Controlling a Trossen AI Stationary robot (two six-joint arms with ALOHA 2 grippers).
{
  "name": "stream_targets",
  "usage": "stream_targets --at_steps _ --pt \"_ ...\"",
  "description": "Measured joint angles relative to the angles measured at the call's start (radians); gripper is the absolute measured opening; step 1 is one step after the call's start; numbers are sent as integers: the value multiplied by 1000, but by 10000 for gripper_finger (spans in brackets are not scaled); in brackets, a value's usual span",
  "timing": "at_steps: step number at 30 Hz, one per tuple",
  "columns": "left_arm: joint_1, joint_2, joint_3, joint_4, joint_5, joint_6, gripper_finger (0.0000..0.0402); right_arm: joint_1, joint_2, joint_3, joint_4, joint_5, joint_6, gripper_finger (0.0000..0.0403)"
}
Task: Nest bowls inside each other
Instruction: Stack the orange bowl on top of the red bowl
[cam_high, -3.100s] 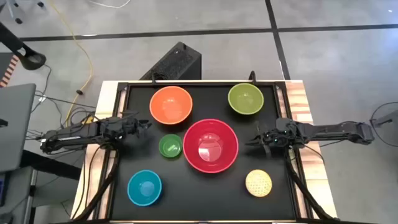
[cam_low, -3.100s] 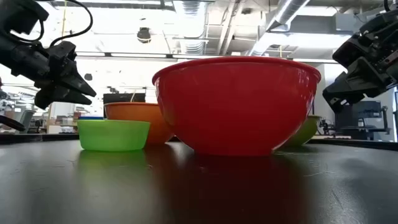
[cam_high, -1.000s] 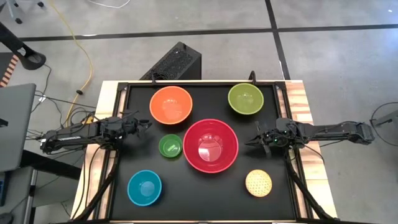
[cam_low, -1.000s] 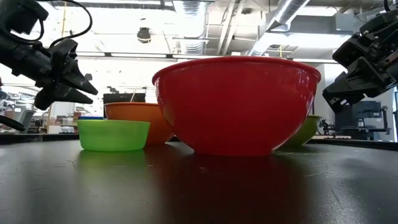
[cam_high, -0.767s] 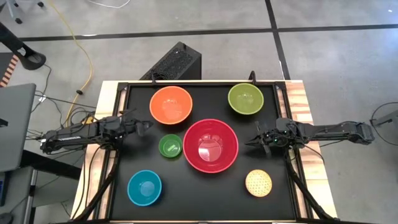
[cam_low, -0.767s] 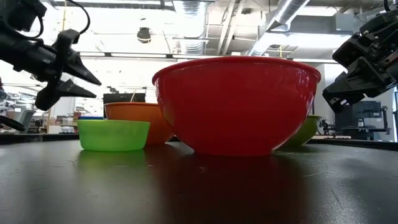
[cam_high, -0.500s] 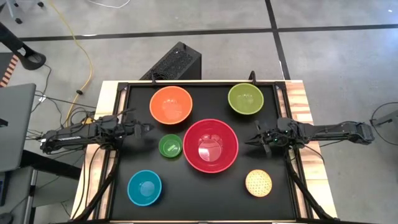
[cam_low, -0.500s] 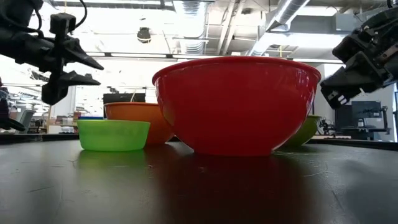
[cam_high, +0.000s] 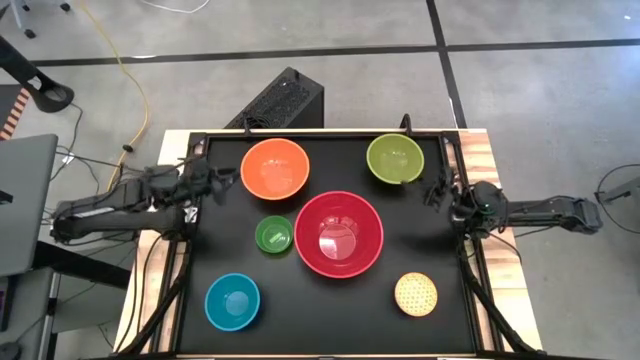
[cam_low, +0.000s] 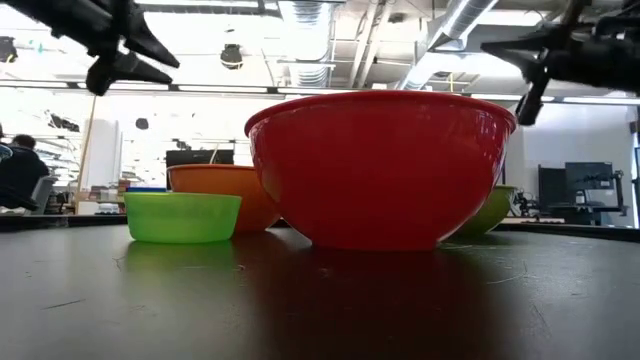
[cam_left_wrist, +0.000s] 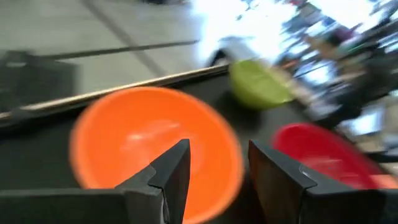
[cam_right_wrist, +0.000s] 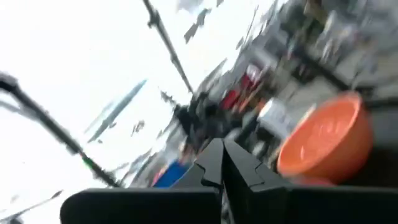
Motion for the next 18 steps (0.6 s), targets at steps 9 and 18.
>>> stream_targets --at_steps 9,18 --pt "402 500 221 -151 261 82 151 -48 185 272 -201 59 -95 46" --pt "618 630 370 -202 389 241 151 -106 575 707 -659 59 -154 137"
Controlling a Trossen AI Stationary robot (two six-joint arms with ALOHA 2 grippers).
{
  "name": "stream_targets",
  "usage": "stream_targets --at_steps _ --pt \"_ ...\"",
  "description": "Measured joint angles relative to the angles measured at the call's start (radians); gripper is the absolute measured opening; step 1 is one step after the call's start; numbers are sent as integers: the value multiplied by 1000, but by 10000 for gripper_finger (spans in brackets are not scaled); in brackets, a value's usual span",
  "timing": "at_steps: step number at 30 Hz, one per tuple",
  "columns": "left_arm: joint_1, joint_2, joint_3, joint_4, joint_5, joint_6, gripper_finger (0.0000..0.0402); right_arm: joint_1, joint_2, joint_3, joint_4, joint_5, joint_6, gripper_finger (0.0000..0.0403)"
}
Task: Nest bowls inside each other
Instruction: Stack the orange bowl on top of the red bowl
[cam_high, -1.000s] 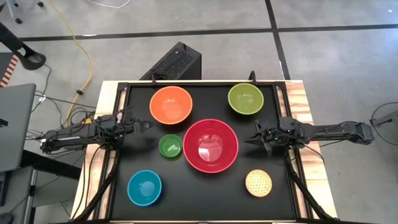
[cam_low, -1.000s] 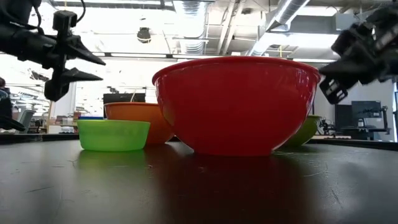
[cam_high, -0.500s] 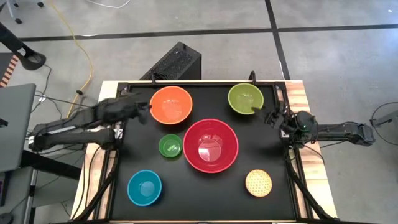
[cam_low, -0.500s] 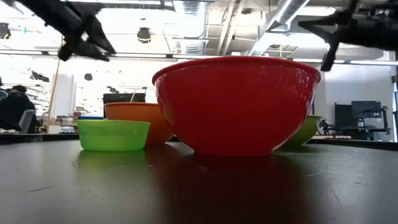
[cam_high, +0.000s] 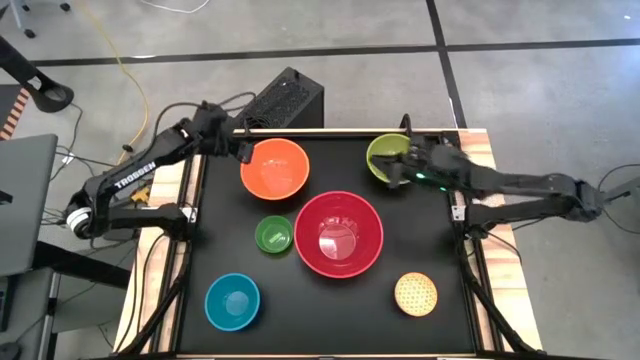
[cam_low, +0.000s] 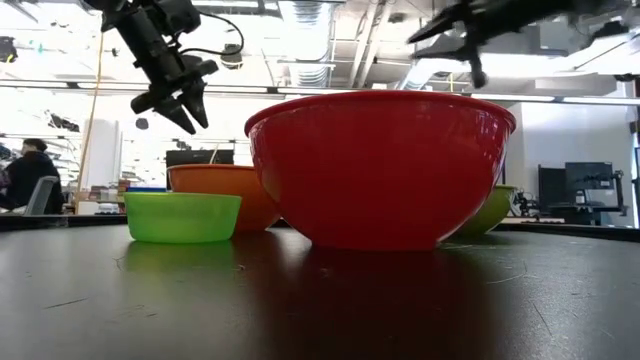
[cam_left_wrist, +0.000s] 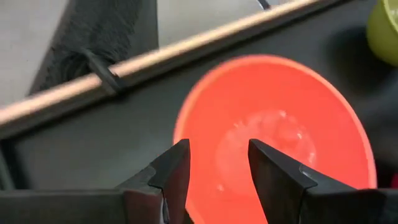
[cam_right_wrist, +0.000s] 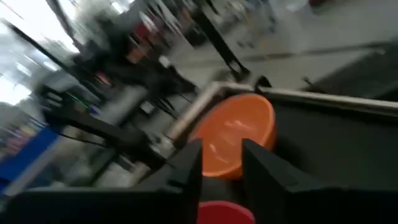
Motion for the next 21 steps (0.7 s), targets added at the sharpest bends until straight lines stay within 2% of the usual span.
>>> stream_targets --at_steps 5,9,17,21 --pt "53 -10 4 -43 -6 11 151 -36 284 241 -176 -4 -16 202" --pt "67 -17 3 -100 -19 11 152 -61 494 443 -295 -4 -79 240" --pt "67 -43 2 -185 -60 9 152 -96 863 826 -516 -35 -167 249" --pt "67 -63 2 -189 -68 3 152 -112 1005 987 -621 -51 -195 249"
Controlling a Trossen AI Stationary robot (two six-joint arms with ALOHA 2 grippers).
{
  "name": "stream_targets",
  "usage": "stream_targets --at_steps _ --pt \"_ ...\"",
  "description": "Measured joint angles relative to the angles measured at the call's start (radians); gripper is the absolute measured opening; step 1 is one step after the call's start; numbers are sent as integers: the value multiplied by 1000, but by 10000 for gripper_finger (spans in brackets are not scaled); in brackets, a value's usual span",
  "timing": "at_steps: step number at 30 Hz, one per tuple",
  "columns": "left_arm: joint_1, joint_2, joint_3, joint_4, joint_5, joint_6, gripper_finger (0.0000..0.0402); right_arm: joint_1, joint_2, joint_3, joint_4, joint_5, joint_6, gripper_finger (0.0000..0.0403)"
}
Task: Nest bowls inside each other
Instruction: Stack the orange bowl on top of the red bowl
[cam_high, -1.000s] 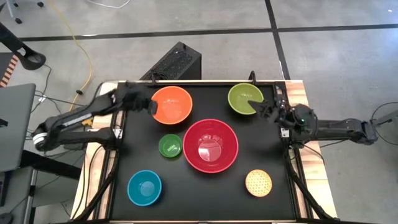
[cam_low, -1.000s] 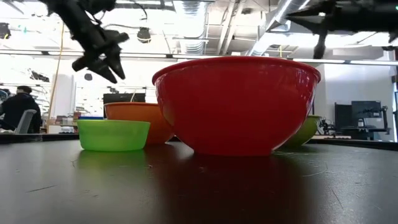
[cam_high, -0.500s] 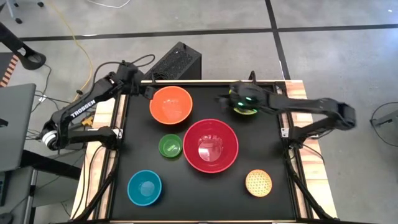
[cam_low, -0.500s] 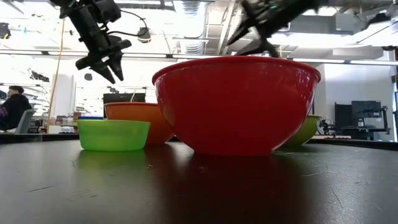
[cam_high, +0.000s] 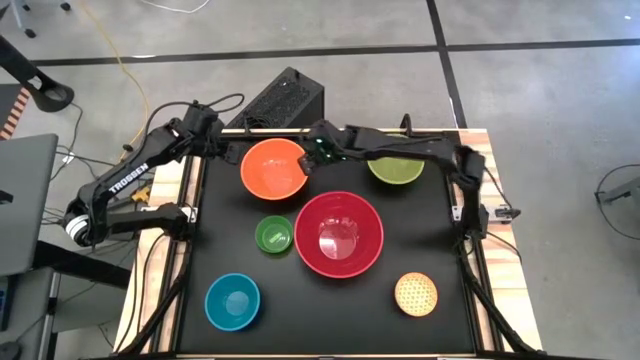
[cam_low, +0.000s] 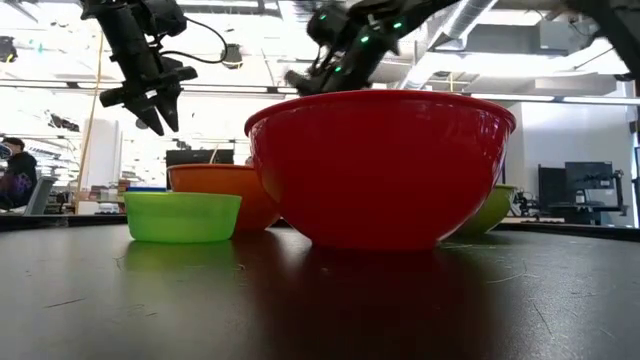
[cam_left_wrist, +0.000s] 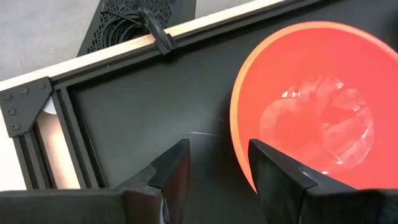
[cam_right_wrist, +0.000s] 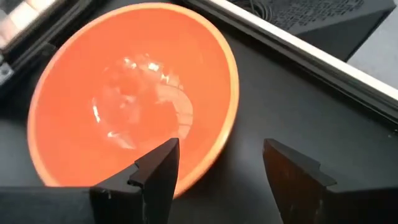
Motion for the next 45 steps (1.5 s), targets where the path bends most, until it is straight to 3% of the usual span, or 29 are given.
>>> stream_targets --at_steps 11,24,29,33,45 --pt "-2 -85 0 -85 4 8 152 -34 135 202 -56 -116 -36 252" --pt "-2 -126 0 -99 -12 12 152 -82 145 203 -66 -108 -21 269" --pt "-2 -126 0 -98 12 32 152 -88 162 192 -86 -37 2 269" --pt "-2 -125 0 -100 12 37 152 -88 188 191 -81 -47 12 269" --pt "-2 -125 0 -105 13 58 152 -25 265 192 -81 -61 48 269"
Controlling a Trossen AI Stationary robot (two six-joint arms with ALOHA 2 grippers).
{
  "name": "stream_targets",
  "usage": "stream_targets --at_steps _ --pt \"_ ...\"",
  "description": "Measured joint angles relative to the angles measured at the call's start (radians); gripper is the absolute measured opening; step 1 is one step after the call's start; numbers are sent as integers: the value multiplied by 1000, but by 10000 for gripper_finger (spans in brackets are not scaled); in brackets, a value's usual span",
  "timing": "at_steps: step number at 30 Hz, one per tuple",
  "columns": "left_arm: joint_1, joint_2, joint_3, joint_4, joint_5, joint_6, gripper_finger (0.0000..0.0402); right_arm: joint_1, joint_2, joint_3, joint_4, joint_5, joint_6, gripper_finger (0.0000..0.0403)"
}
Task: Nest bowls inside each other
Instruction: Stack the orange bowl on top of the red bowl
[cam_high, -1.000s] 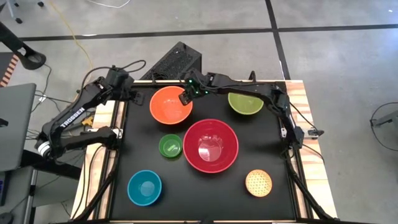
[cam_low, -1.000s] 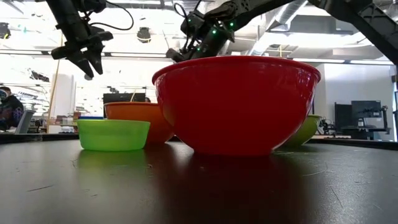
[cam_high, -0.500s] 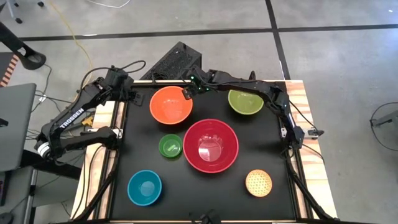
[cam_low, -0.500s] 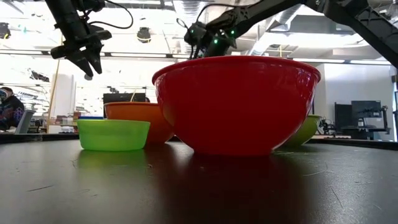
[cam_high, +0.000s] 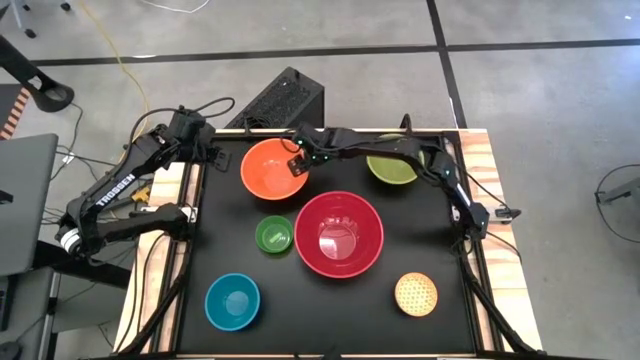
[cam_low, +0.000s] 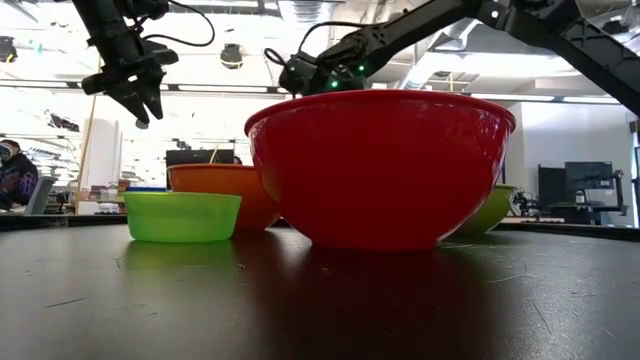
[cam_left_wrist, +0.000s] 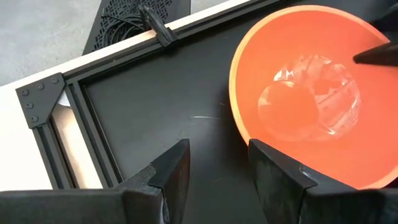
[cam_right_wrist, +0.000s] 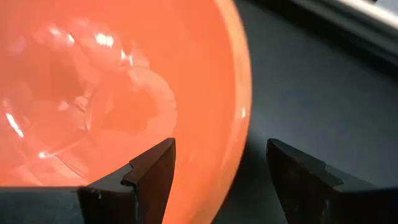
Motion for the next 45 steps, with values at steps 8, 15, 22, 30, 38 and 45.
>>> stream_targets --at_steps 8,15,22,30,38,45 --pt "0 0 0 -37 16 -2 151 36 12 0 18 64 12 205" --pt "-2 0 0 -56 33 -18 151 -7 12 0 28 24 70 34" --pt "-49 0 0 -58 23 -42 151 -86 -56 -3 -10 -18 75 25" --pt "-157 -71 -131 98 3 -123 151 -150 -259 0 -119 -60 0 15" --pt "-237 -183 -314 289 4 -223 151 -33 -496 0 -436 -129 -79 17" --pt "-258 -203 -371 405 4 -247 151 196 -671 -159 -479 -84 51 17"
